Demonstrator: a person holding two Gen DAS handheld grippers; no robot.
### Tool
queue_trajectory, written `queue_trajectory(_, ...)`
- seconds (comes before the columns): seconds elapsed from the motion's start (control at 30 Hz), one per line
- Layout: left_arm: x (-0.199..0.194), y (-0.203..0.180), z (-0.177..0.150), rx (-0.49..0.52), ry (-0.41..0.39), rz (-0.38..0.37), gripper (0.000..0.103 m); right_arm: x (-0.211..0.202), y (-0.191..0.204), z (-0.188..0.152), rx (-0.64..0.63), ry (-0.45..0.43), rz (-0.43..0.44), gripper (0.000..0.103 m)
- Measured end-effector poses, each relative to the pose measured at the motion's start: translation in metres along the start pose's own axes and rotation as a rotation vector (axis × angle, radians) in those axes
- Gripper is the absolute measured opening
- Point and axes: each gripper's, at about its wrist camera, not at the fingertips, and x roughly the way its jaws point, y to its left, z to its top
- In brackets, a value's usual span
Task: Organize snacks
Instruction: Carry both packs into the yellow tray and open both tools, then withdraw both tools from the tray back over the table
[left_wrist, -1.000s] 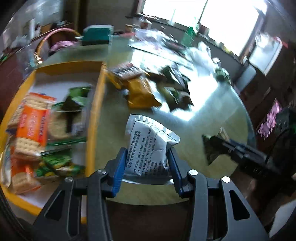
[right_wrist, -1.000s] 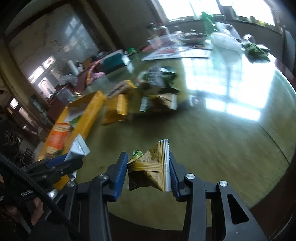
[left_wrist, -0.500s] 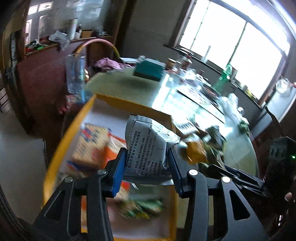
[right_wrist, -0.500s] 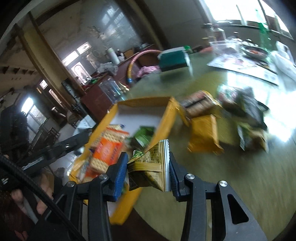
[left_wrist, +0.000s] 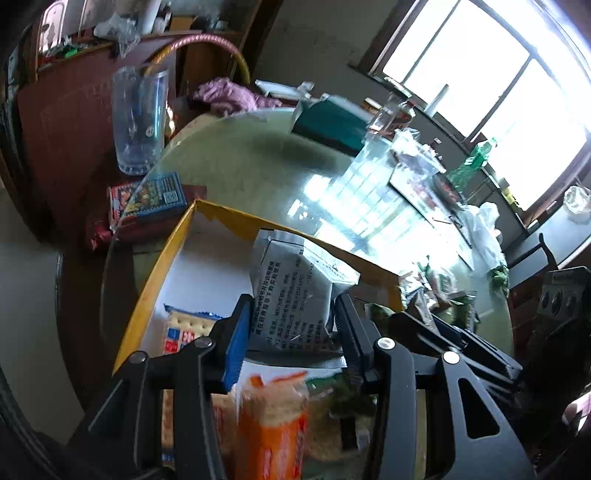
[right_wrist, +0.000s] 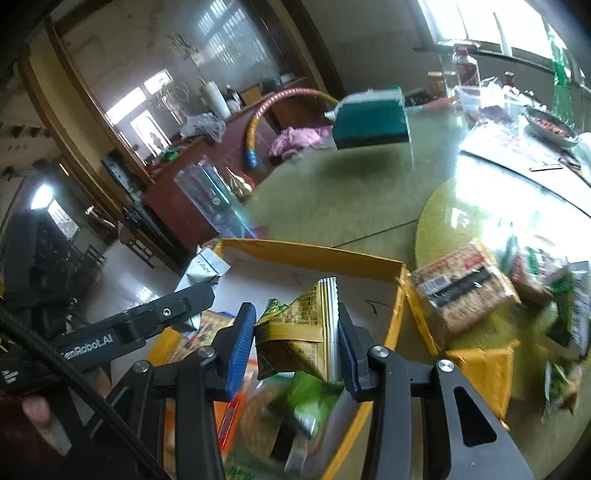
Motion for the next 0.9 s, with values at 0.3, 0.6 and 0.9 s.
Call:
queue_trajectory(0.3,0.044,0.004,0.000,-0.002,0.127,0.073,0.047,0.043,-0.018,0.000,0.020,0.088,-0.097,0.043)
queue_trajectory(0.6,0.030,0.003,-0.002,-0.026,0.083,0.086,0.078,0.025,-0.022,-0.003,0.045,0.038,-0.055,0.056)
queue_trajectory(0.9,-0.043,-0.058,-0.050,0.089,-0.105,0.116,0.083,-0.080,-0.027,-0.046,0.063,-0.102,0.009,0.074)
